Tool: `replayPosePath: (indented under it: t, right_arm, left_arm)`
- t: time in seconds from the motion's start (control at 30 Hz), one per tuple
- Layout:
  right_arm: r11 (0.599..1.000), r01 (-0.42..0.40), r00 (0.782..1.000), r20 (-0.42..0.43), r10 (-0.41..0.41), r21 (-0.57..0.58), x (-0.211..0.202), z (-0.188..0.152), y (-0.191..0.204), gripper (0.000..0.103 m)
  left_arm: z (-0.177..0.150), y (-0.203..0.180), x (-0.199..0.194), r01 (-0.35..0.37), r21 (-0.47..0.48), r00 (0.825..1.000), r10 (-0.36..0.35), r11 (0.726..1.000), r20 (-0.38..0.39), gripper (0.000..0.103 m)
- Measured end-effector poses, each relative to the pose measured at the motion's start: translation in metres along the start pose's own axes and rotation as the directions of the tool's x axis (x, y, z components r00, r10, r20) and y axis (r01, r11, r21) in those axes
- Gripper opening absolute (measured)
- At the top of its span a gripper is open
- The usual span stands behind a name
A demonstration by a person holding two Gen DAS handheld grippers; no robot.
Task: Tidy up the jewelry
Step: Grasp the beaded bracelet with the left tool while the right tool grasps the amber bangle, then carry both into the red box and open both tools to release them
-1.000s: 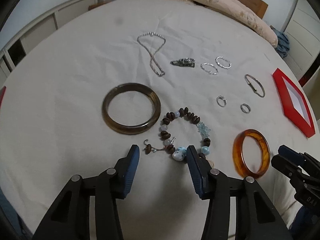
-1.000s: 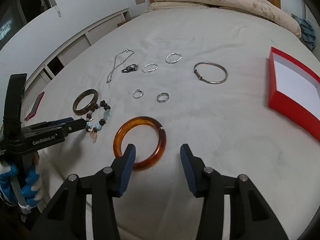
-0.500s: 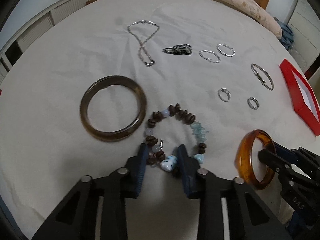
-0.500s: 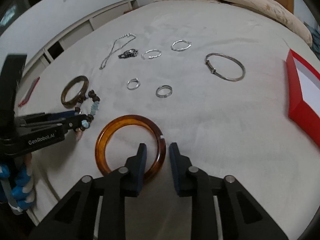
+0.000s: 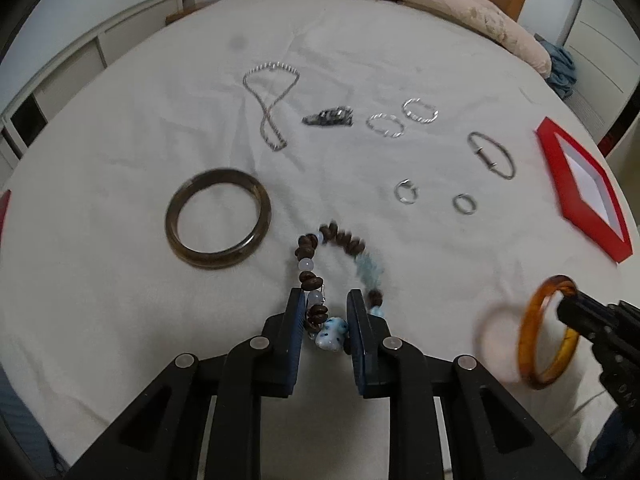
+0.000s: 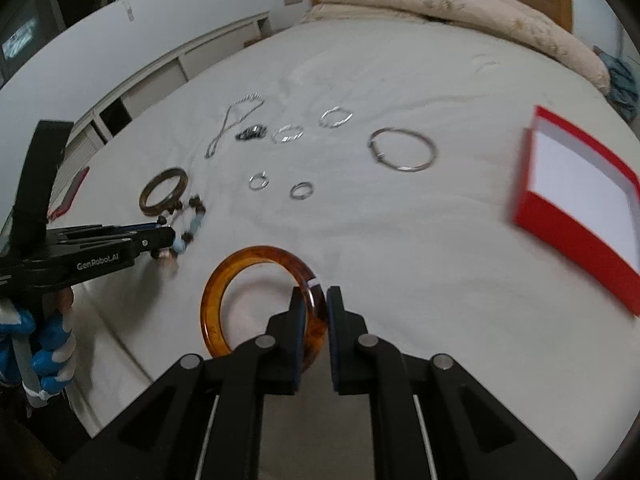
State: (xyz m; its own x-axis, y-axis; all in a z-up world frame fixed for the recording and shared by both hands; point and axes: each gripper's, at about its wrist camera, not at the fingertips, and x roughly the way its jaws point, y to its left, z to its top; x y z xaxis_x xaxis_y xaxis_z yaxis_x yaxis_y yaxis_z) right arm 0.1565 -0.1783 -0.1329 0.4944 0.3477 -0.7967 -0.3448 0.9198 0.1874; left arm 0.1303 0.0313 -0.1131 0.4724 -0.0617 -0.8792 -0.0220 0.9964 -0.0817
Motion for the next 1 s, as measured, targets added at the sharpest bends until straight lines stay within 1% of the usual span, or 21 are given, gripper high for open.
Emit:
replayPosePath:
  t: [0.13, 0.23, 0.3, 0.37, 0.47, 0.53, 0.57, 0.63, 0.67, 0.73, 0.83, 0.87, 0.93, 0.97, 1.0]
  right_arm:
    - [0.999, 0.023, 0.998, 0.049, -0.024, 0.026, -0.036, -0.006, -0.009, 0.010]
    - [0.998, 0.036, 0.996, 0.084, -0.039, 0.042, -0.062, -0.011, -0.014, 0.009]
    - [0.997, 0.045, 0.993, 0.104, -0.051, 0.054, -0.077, -0.015, -0.020, 0.009]
    - [0.996, 0.060, 0.990, 0.123, -0.067, 0.066, -0.091, -0.018, -0.028, 0.009]
    - [0.992, 0.090, 0.983, 0.149, -0.103, 0.091, -0.113, -0.019, -0.050, 0.009]
    - [0.986, 0.121, 0.977, 0.163, -0.138, 0.111, -0.126, -0.017, -0.073, 0.009]
    - [0.984, 0.134, 0.974, 0.165, -0.153, 0.120, -0.129, -0.014, -0.084, 0.009]
    - [0.977, 0.160, 0.969, 0.165, -0.183, 0.143, -0.135, -0.008, -0.109, 0.010]
    - [0.971, 0.178, 0.966, 0.162, -0.203, 0.159, -0.137, -0.003, -0.126, 0.010]
    - [0.965, 0.195, 0.962, 0.155, -0.223, 0.177, -0.137, 0.005, -0.148, 0.010]
    - [0.955, 0.222, 0.958, 0.136, -0.251, 0.197, -0.130, 0.018, -0.185, 0.010]
    - [0.952, 0.229, 0.958, 0.129, -0.258, 0.204, -0.127, 0.021, -0.197, 0.010]
    - [0.945, 0.235, 0.958, 0.110, -0.265, 0.226, -0.115, 0.030, -0.221, 0.010]
    - [0.943, 0.239, 0.958, 0.104, -0.268, 0.230, -0.112, 0.031, -0.228, 0.010]
    - [0.941, 0.242, 0.958, 0.093, -0.270, 0.238, -0.105, 0.034, -0.240, 0.010]
  left_arm:
    - [0.002, -0.008, -0.025, 0.003, 0.013, 0.999, -0.003, 1.000, 0.043, 0.021]
    - [0.004, -0.016, -0.046, 0.016, 0.033, 0.997, -0.018, 0.999, 0.077, 0.021]
    - [0.005, -0.031, -0.063, 0.033, 0.058, 0.994, -0.039, 0.998, 0.103, 0.021]
    - [0.011, -0.047, -0.071, 0.050, 0.080, 0.991, -0.059, 0.996, 0.119, 0.021]
    - [0.023, -0.074, -0.081, 0.074, 0.118, 0.987, -0.089, 0.990, 0.132, 0.021]
    - [0.031, -0.096, -0.085, 0.089, 0.158, 0.984, -0.112, 0.983, 0.141, 0.021]
    - [0.038, -0.112, -0.086, 0.103, 0.185, 0.981, -0.130, 0.977, 0.143, 0.021]
    - [0.047, -0.132, -0.085, 0.124, 0.211, 0.977, -0.156, 0.970, 0.146, 0.021]
    - [0.054, -0.149, -0.085, 0.146, 0.232, 0.972, -0.182, 0.962, 0.146, 0.021]
    - [0.068, -0.174, -0.081, 0.175, 0.265, 0.965, -0.218, 0.948, 0.143, 0.021]
    - [0.091, -0.213, -0.069, 0.215, 0.320, 0.954, -0.268, 0.923, 0.133, 0.021]
    - [0.096, -0.220, -0.067, 0.223, 0.330, 0.951, -0.279, 0.917, 0.131, 0.021]
    - [0.114, -0.252, -0.054, 0.257, 0.362, 0.942, -0.316, 0.896, 0.116, 0.021]
    - [0.119, -0.259, -0.050, 0.263, 0.369, 0.940, -0.323, 0.891, 0.111, 0.021]
    - [0.127, -0.275, -0.040, 0.274, 0.382, 0.937, -0.335, 0.883, 0.101, 0.021]
